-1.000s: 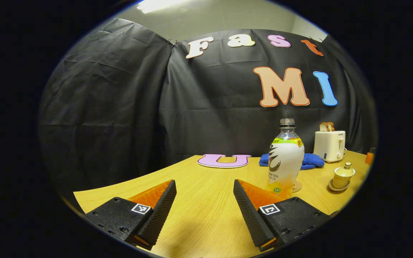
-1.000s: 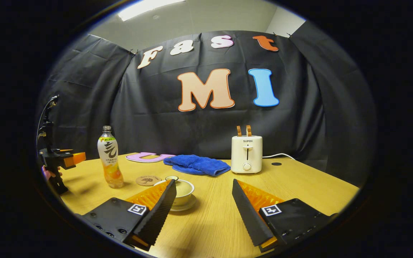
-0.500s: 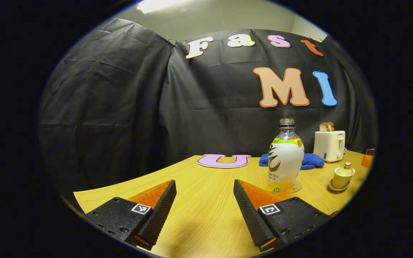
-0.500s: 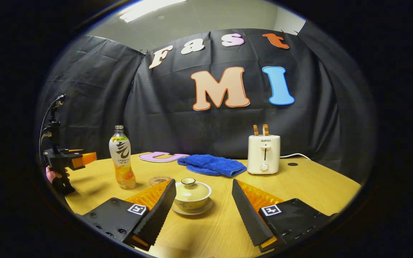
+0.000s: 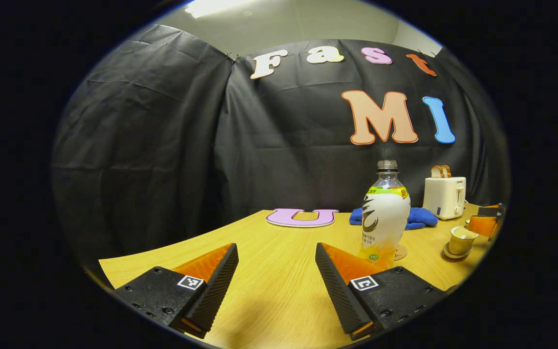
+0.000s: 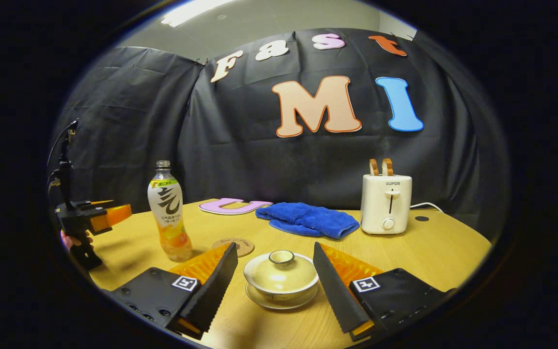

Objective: Open the teacup lid with one hand, grasp the water bottle and pour water into the teacup with the other hand; after pouring, place the water bottle on the coaster and then close the teacup lid.

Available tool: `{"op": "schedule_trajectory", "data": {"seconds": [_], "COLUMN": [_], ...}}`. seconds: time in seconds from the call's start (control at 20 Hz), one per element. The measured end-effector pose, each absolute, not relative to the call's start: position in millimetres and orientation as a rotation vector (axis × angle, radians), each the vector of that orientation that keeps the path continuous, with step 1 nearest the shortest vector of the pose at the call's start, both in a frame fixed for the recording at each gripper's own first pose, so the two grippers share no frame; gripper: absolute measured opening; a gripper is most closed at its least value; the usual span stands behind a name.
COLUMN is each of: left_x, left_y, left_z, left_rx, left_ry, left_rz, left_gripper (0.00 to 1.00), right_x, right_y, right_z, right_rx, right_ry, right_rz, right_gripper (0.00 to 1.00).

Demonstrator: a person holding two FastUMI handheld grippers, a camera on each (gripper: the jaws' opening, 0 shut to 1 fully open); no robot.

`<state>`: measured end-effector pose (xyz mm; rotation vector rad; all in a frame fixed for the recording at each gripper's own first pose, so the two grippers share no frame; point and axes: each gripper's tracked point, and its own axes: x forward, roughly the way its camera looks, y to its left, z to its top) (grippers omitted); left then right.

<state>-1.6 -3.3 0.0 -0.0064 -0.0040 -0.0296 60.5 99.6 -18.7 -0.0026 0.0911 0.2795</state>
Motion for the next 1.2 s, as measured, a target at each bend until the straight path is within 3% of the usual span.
{"op": "schedule_trajectory", "data": {"seconds": [0.3,0.5,0.6,0.85,1.2], "left_x": [-3,-3,-3,-3,-2], "left_y": [-3,-3,-3,-4,-4], "left_z": [0,0,0,0,0], "left_rx": [-0.007,-0.008,-0.008,-0.008,-0.008], "left_ry": [-0.003,-0.003,-0.003,-0.002,-0.003], "left_rz": [-0.031,-0.032,-0.032,-0.031,-0.035], "left_gripper": [0.94,0.94,0.94,0.94,0.94], "right_x": [77,82,86,91,86], "right_y": [104,105,104,102,104], "right_z": [-28,-33,-34,-35,-23], "right_rx": [-0.004,-0.019,-0.028,-0.022,-0.009], "right_ry": [0.147,0.176,0.186,0.186,0.12], "right_rz": [0.264,0.251,0.244,0.235,0.252], "right_gripper": [0.91,0.57,0.6,0.34,0.28]}}
